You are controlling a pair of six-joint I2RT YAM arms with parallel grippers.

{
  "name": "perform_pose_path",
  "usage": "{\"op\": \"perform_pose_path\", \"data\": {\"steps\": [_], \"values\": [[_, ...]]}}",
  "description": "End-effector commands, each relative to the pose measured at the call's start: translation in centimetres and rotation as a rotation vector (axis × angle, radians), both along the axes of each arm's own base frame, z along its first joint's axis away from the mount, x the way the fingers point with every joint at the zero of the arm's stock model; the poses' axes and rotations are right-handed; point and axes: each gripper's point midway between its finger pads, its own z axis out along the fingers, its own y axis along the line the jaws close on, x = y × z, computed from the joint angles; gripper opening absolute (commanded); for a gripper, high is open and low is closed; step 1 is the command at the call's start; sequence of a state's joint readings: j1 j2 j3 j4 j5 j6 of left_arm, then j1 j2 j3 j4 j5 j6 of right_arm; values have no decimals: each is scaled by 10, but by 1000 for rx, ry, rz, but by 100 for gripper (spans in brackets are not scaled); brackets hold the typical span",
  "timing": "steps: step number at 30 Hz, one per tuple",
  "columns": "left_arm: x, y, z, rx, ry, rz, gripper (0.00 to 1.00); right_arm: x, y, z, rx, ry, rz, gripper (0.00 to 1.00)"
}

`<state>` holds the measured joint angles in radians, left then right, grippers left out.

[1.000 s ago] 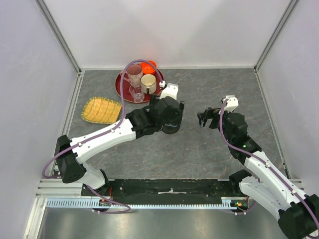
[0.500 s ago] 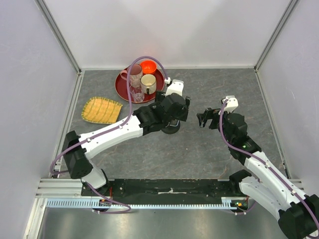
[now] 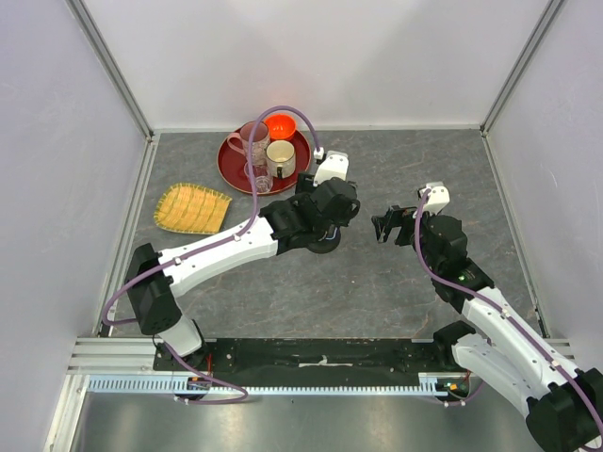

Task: Place the phone on the phone stand

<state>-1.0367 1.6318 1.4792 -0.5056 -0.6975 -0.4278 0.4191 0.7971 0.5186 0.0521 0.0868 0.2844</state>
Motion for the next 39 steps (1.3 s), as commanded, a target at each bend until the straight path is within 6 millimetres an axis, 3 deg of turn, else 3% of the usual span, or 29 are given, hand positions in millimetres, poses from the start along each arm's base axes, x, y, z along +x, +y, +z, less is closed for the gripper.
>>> {"op": "perform_pose_path", "data": {"steps": [1, 2, 3, 5, 8, 9, 10, 16, 21, 26, 28, 32, 34, 39], "values": [[7, -1, 16, -46, -46, 58, 75, 2, 0, 13, 15, -51, -1, 98], [6, -1, 17, -50, -46, 60, 69, 2, -1, 12, 14, -50, -4, 98], [6, 0, 18, -52, -47, 60, 56, 2, -1, 12, 13, -48, -4, 98], [3, 3, 21, -58, -40, 59, 48, 2, -1, 12, 15, -51, -4, 98], [-3, 11, 29, -64, -38, 57, 24, 1, -1, 12, 15, -49, -4, 98], [-5, 14, 31, -64, -38, 55, 9, 2, -1, 13, 14, -51, -6, 98], [-8, 19, 39, -76, -44, 53, 2, 1, -1, 12, 14, -50, -6, 98], [-32, 60, 51, -38, -37, 32, 2, 1, -1, 12, 15, -51, -3, 98], [-59, 116, 73, -32, -71, 28, 2, 1, 0, 11, 16, -49, 0, 98], [-86, 178, 64, -5, -39, 74, 2, 1, 1, 12, 21, -50, 7, 98], [-99, 199, 70, -46, -59, 80, 2, 0, 1, 12, 19, -49, 7, 98], [-115, 244, 60, 49, -57, 149, 2, 0, 4, 12, 23, -49, 18, 98], [-118, 260, 61, 67, -88, 174, 2, 0, 4, 11, 24, -49, 19, 98], [-125, 272, 59, 53, -121, 164, 2, -1, 5, 9, 25, -45, 23, 98]]}}
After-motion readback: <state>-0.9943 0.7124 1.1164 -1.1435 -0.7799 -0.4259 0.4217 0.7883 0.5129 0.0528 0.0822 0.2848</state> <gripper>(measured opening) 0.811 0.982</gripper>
